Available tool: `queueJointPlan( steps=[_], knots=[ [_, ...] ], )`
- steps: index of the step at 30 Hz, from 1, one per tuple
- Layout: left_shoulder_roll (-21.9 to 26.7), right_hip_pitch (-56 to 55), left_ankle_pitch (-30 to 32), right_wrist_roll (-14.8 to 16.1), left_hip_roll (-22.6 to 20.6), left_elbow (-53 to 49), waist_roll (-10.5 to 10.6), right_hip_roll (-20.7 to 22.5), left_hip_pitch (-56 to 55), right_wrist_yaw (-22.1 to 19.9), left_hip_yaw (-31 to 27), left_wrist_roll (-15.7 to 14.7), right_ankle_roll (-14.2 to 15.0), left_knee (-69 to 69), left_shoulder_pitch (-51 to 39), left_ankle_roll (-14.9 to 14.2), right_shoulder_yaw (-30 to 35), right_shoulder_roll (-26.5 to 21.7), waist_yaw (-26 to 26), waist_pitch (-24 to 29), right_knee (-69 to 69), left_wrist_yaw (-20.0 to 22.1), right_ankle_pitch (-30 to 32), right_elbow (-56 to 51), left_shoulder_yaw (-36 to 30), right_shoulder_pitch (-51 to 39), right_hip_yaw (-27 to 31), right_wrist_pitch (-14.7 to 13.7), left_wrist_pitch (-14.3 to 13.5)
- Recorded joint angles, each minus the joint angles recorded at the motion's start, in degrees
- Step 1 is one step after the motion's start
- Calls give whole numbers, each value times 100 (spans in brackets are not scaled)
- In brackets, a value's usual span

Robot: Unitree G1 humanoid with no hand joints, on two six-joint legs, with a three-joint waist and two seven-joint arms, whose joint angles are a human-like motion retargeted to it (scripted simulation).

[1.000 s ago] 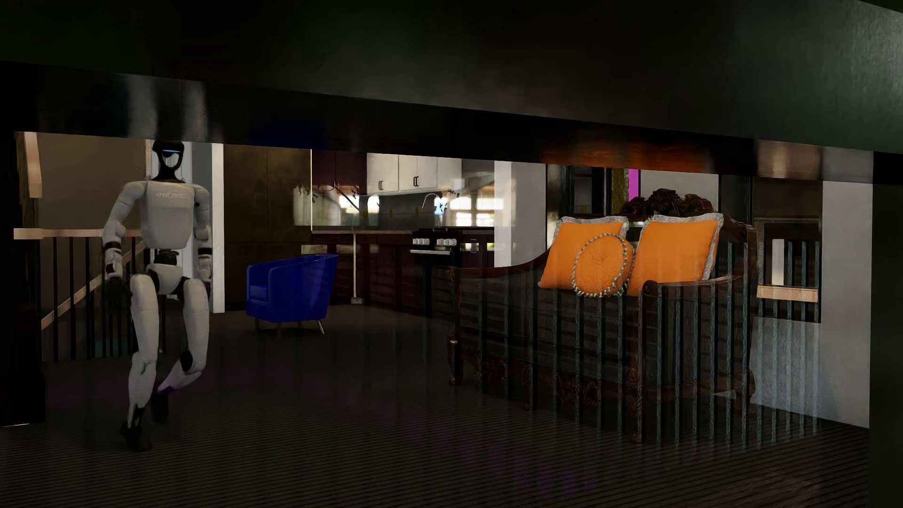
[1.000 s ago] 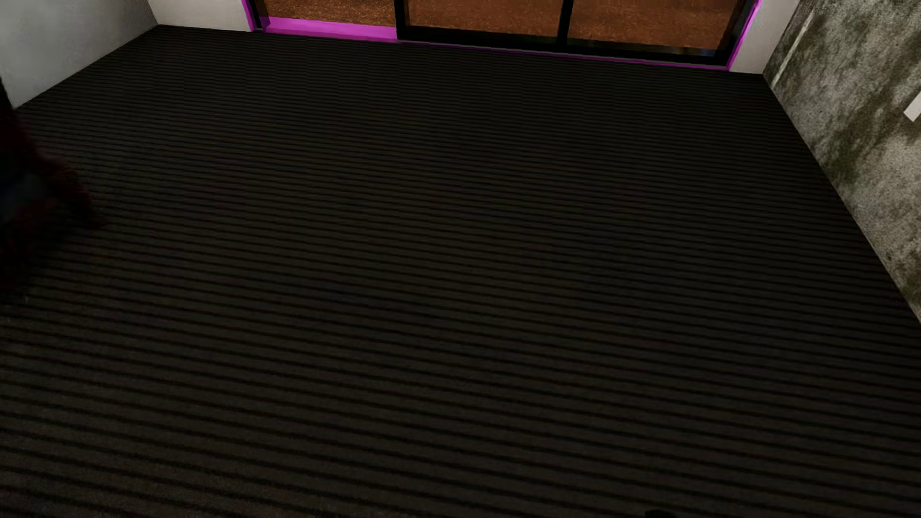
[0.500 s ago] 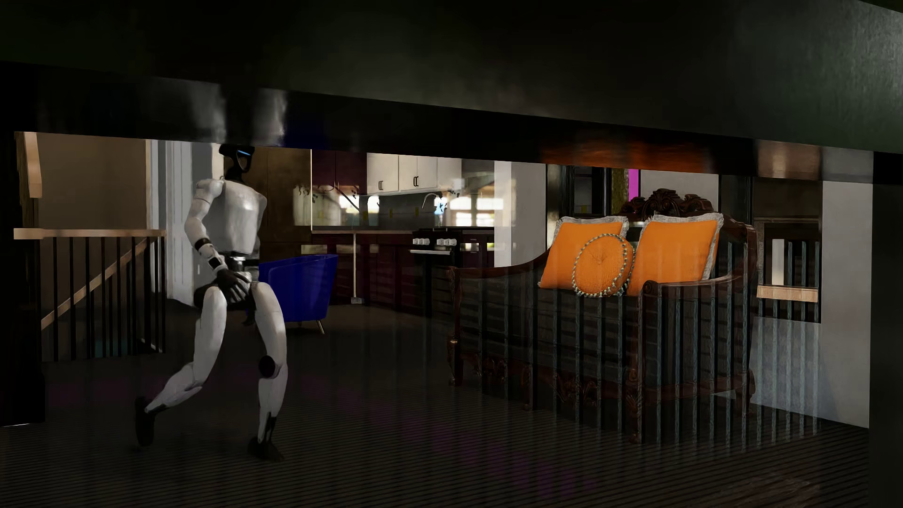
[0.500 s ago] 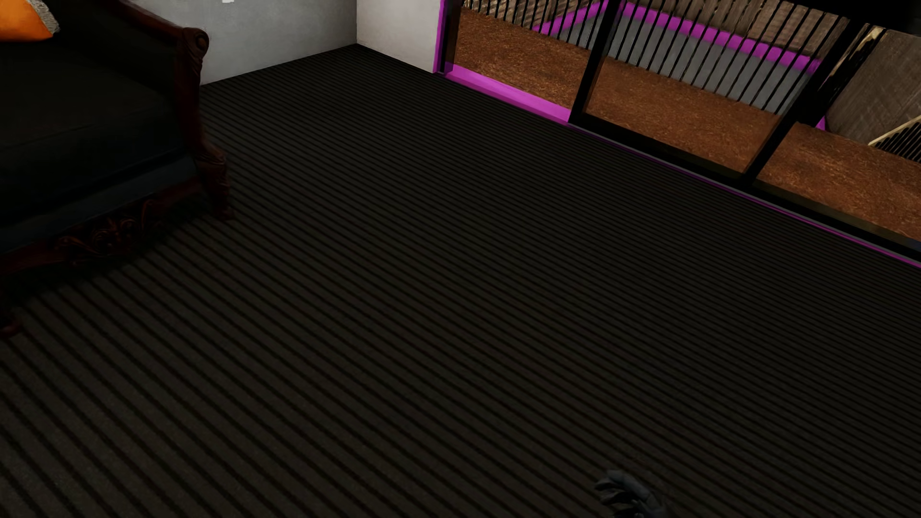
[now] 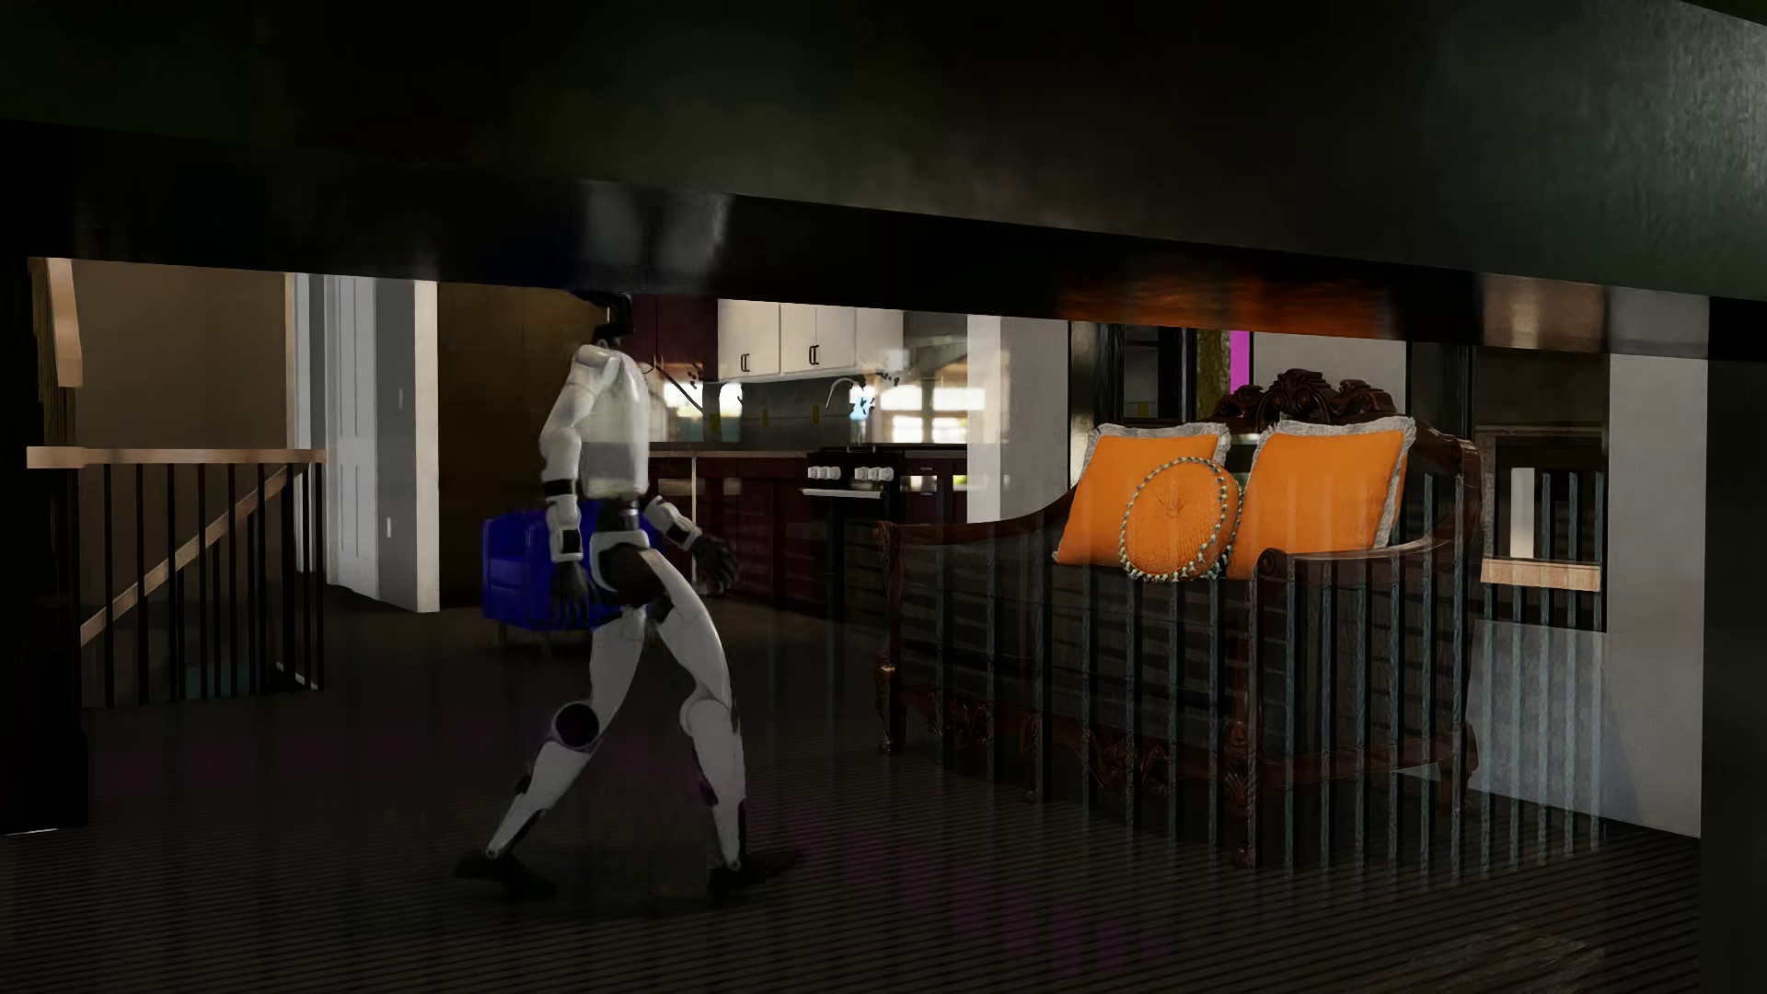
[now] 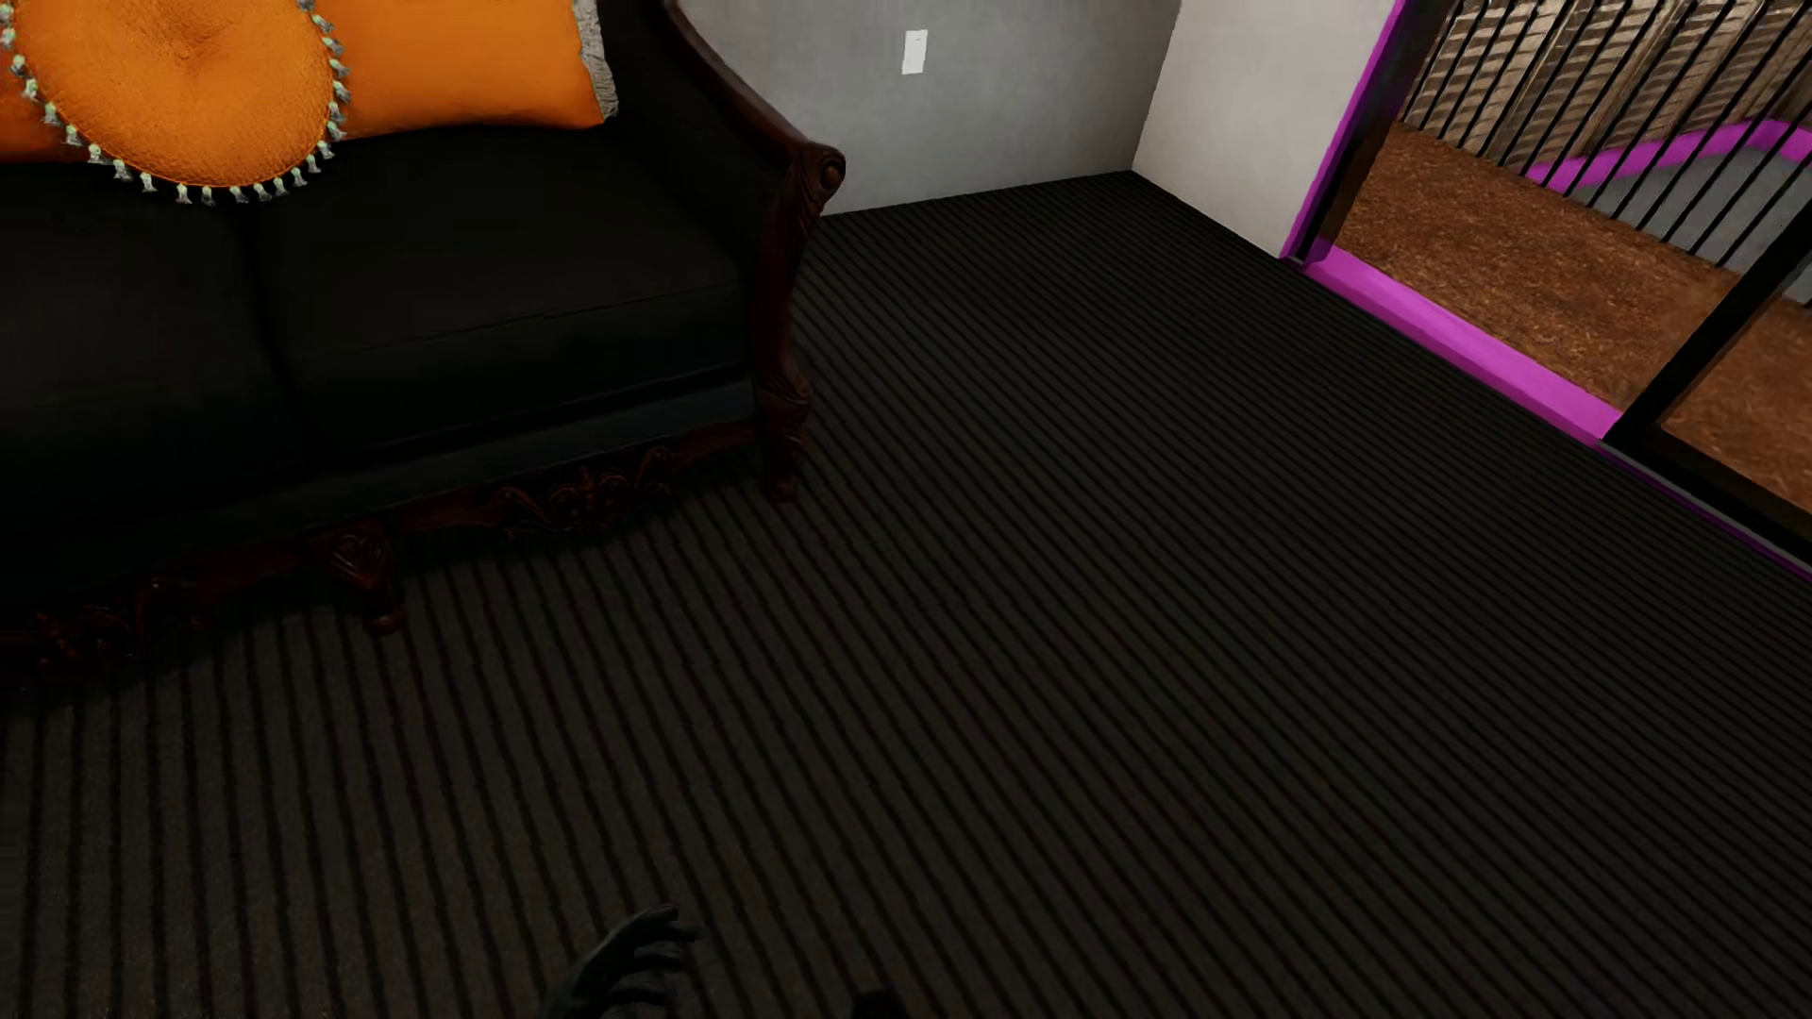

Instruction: Go to the sofa

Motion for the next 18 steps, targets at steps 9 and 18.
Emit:
queueJointPlan(
  steps=[9, 18],
  knots=[
    [-289, 621, 3237, 0, 1055, 3085, 973, 566, -1557, 0, 0, 0, 0, 3724, 607, 0, -1929, -252, 271, 207, 1512, 0, 1746, 472, -2635, -1526, 0, 0, 0],
    [-376, 2005, 1653, 0, 810, 2335, 827, 439, -3632, 0, 0, 0, 0, 3391, 614, 0, -3346, -733, 2155, 554, 1524, 0, 794, -1401, 332, -2450, 0, 0, 0]
  ],
)
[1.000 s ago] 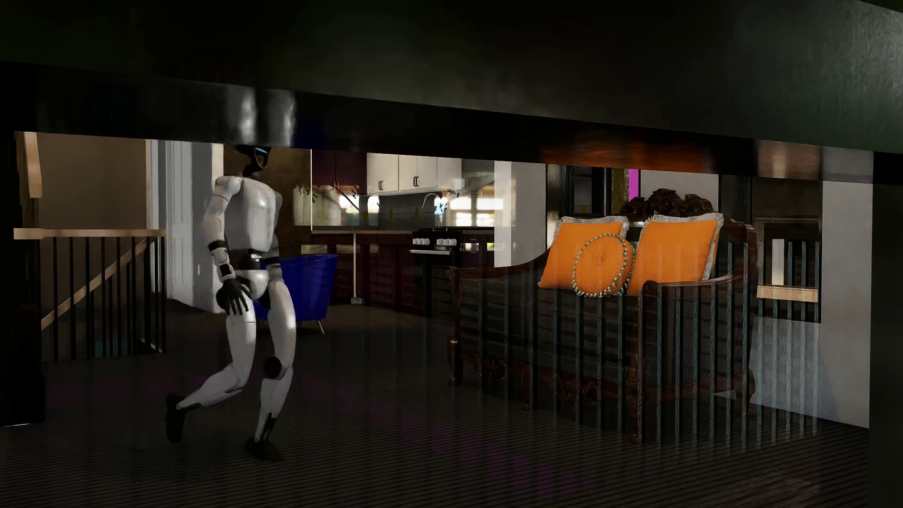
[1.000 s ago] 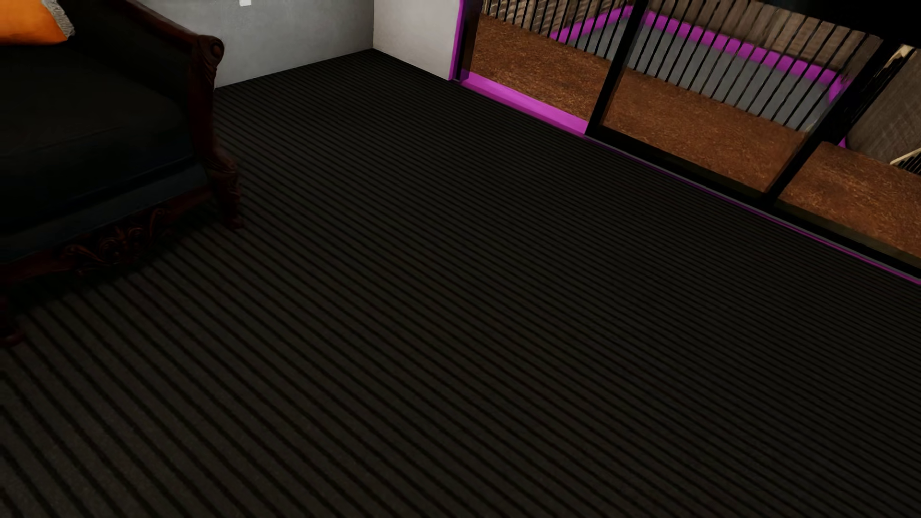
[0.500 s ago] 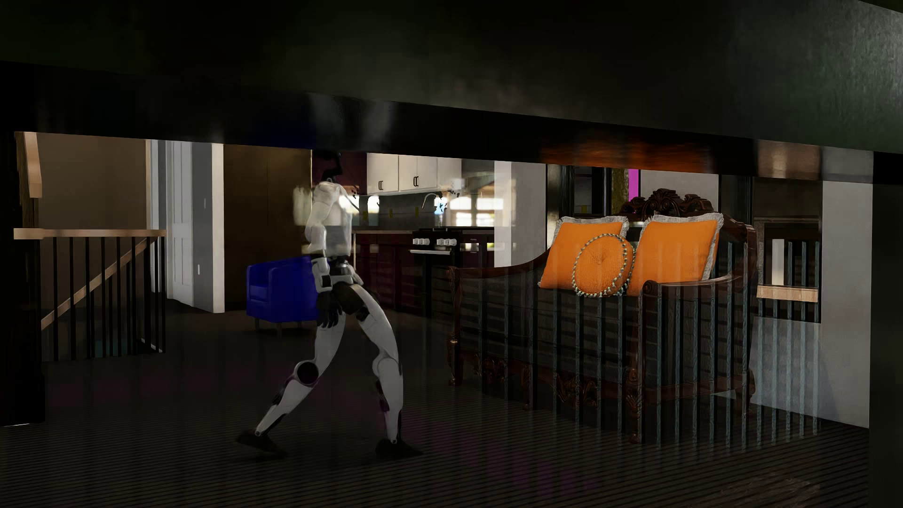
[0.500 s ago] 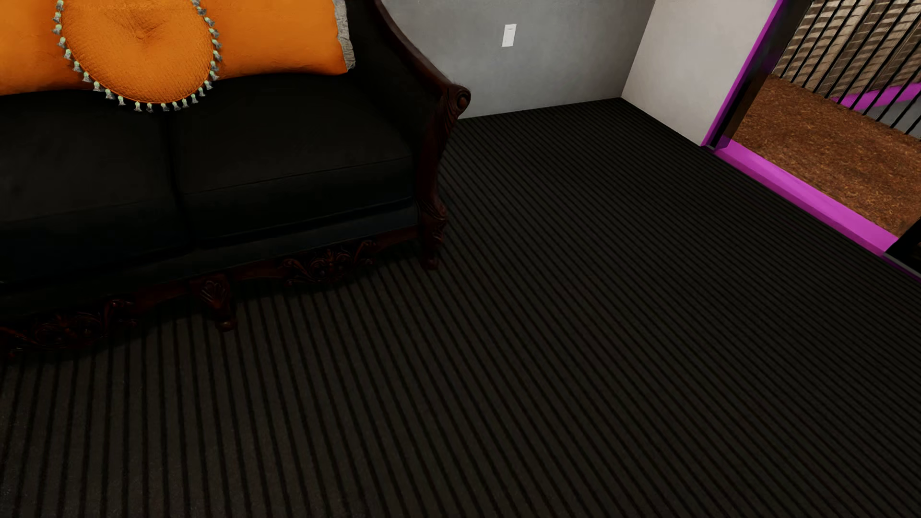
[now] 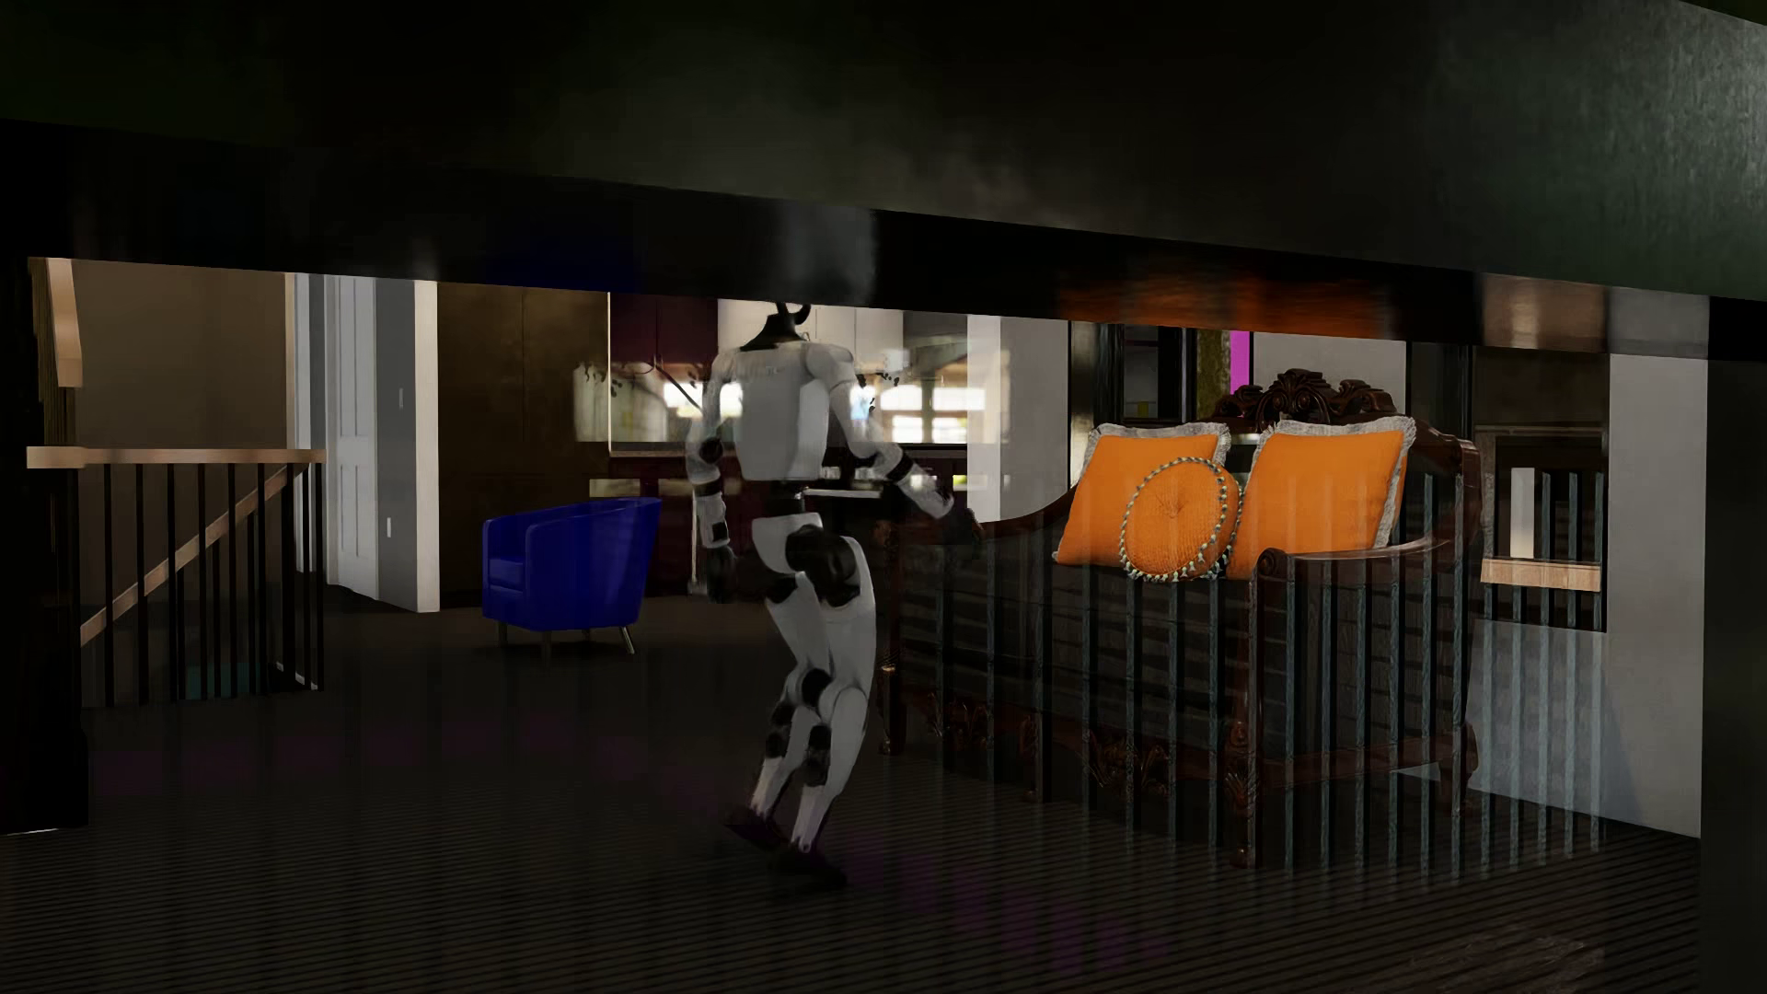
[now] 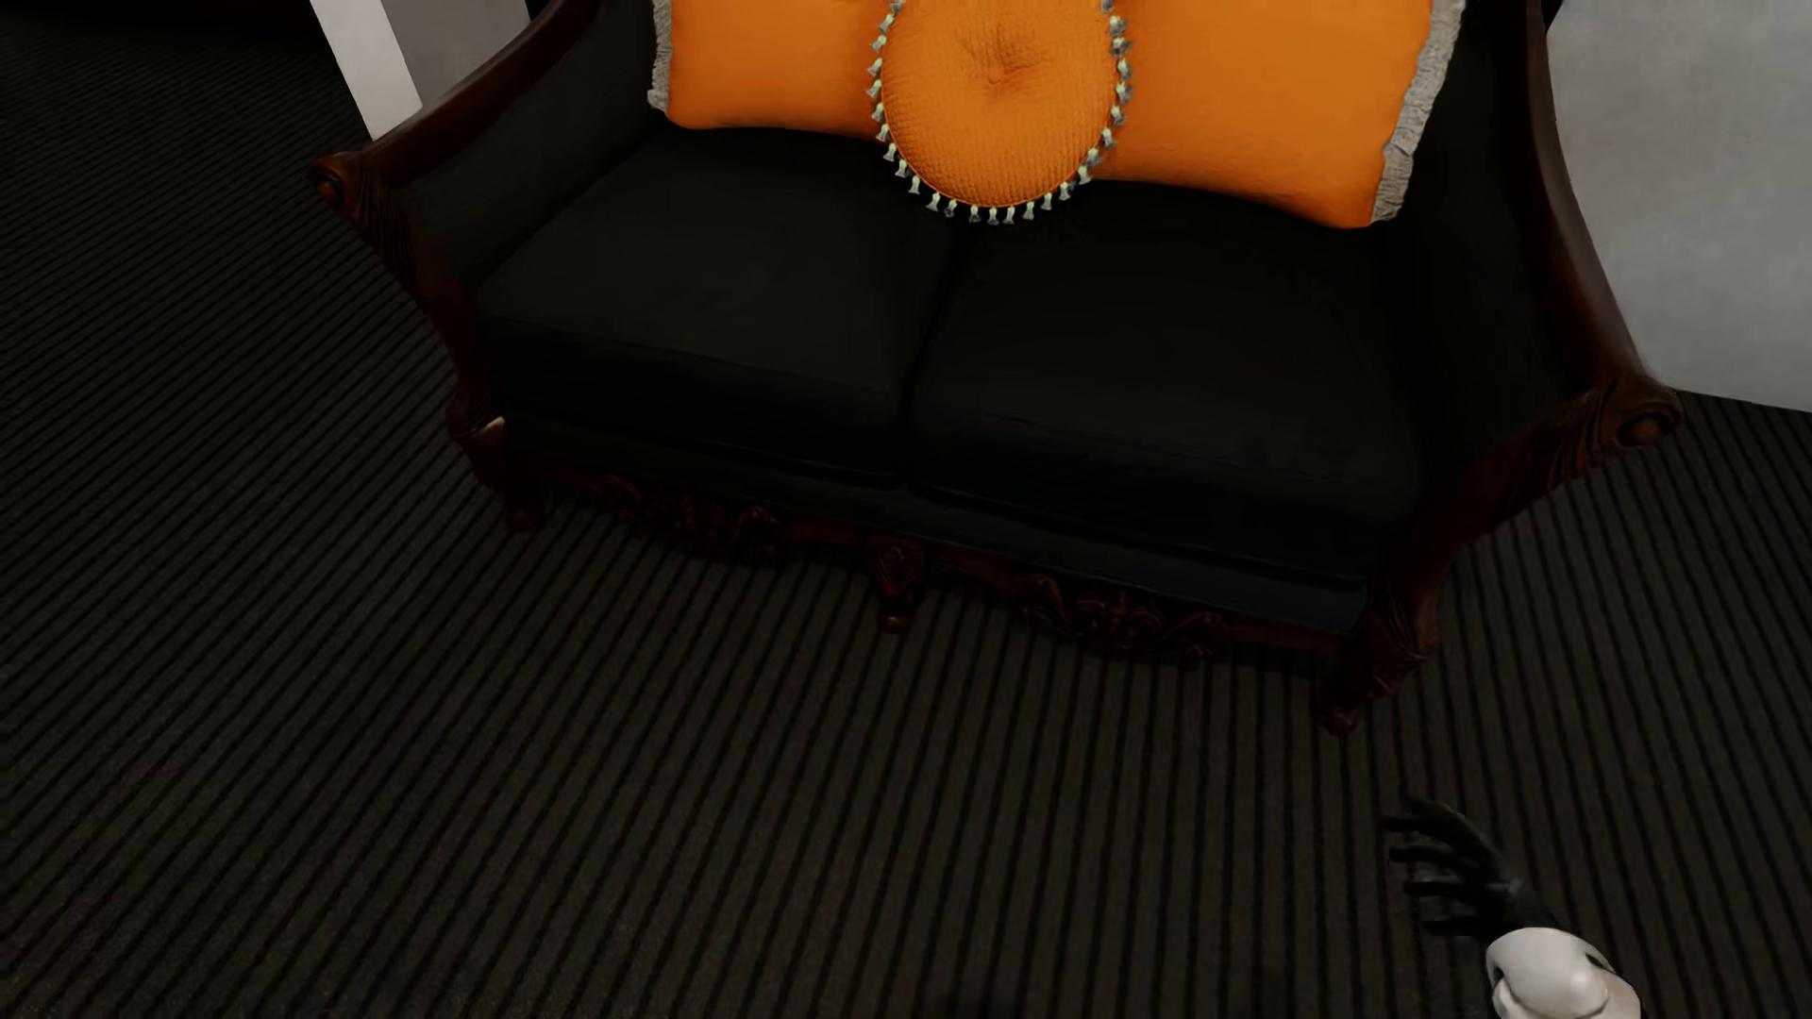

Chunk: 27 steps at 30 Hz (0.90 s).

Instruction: Go to the sofa

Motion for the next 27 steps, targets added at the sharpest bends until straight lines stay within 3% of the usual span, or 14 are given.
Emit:
queueJointPlan(
  steps=[2, 5, 7, 10, 13, 14, 18, 21, 27],
  knots=[
    [-61, 126, -173, 0, -130, 87, -134, -116, 419, 0, 0, 0, 0, -1337, -163, 0, 62, 159, 10, -42, -77, 0, 81, -306, -759, -146, 0, 0, 0],
    [-131, 251, -239, 0, -350, 2, -246, -170, 1109, 0, 0, 0, 0, -2496, -353, 0, 967, 328, -196, -178, -272, 0, -81, -747, -1862, -248, 0, 0, 0],
    [-73, 402, -563, 0, -445, 168, -308, -202, 1454, 0, 0, 0, 0, -2906, -455, 0, 1826, 465, -368, -252, -507, 0, -422, -787, -1953, -296, 0, 0, 0],
    [207, 553, -977, 0, -591, 438, -469, -283, 1798, 0, 0, 0, 0, -3167, -796, 0, 3026, 1021, -466, -290, -765, 0, -692, 226, -2154, -332, 0, 0, 0],
    [317, 469, -1117, 0, -634, 476, -403, -331, 2016, 0, 0, 0, 0, -3175, -1264, 0, 5015, 1236, -268, -278, -715, 0, -585, 1038, -1984, -300, 0, 0, 0],
    [322, 461, -1121, 0, -637, 363, -372, -335, 2049, 0, 0, 0, 0, -3167, -1375, 0, 5291, 1175, -228, -249, -701, 0, -614, 967, -1839, -240, 0, 0, 0],
    [250, 541, -1245, 0, -649, -235, -292, -342, 2095, 0, 0, 0, 0, -3301, -1511, 0, 4222, 927, -442, -294, -761, 0, -705, 741, -1385, -30, 0, 0, 0],
    [51, 494, -1210, 0, -638, -438, -230, -330, 2196, 0, 0, 0, 0, -3563, -1552, 0, 3460, 870, -612, -395, -725, 0, -702, 945, -1415, -120, 0, 0, 0],
    [-108, 401, -1262, 0, -600, -576, -226, -302, 2236, 0, 0, 0, 0, -3613, -1617, 0, 3563, 835, -634, -430, -594, 0, -722, 1114, -2655, -261, 0, 0, 0]
  ],
)
